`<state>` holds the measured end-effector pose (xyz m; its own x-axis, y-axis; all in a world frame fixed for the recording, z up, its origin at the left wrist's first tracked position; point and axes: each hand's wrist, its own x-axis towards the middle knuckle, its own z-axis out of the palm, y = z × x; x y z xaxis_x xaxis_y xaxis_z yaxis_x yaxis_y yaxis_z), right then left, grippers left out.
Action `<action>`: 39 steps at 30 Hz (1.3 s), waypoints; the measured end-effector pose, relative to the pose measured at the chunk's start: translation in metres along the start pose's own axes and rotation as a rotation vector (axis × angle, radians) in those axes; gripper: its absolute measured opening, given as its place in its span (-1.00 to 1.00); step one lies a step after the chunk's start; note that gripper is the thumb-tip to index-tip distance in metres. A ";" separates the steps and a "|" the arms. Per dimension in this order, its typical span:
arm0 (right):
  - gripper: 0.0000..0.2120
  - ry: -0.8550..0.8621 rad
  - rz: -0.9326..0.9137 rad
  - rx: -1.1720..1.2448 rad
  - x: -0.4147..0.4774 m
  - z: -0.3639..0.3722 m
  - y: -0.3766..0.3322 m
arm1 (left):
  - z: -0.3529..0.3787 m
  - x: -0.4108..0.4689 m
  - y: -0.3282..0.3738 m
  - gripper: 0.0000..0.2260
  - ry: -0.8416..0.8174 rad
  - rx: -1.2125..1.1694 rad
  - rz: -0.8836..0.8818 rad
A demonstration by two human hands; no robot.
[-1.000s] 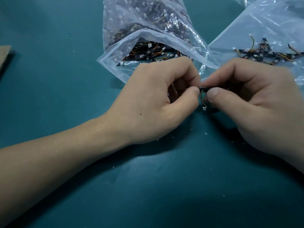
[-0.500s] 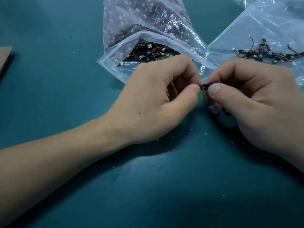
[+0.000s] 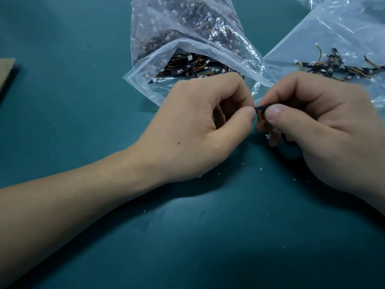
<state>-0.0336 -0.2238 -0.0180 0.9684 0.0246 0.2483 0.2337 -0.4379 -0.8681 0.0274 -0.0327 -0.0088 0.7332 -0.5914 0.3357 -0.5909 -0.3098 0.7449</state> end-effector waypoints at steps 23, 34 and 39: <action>-0.92 0.008 -0.007 0.031 -0.003 0.000 0.001 | -0.001 0.001 0.001 -0.86 -0.050 0.014 -0.067; -0.92 0.029 0.016 0.025 -0.002 0.000 -0.001 | -0.001 -0.001 0.000 -0.76 -0.069 0.038 -0.065; -0.86 0.040 0.029 0.039 -0.002 0.002 -0.001 | -0.003 -0.001 0.000 -0.77 -0.073 0.029 -0.055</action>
<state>-0.0360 -0.2218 -0.0182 0.9707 -0.0238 0.2391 0.2096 -0.4028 -0.8910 0.0275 -0.0307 -0.0073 0.7390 -0.6254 0.2505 -0.5605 -0.3645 0.7436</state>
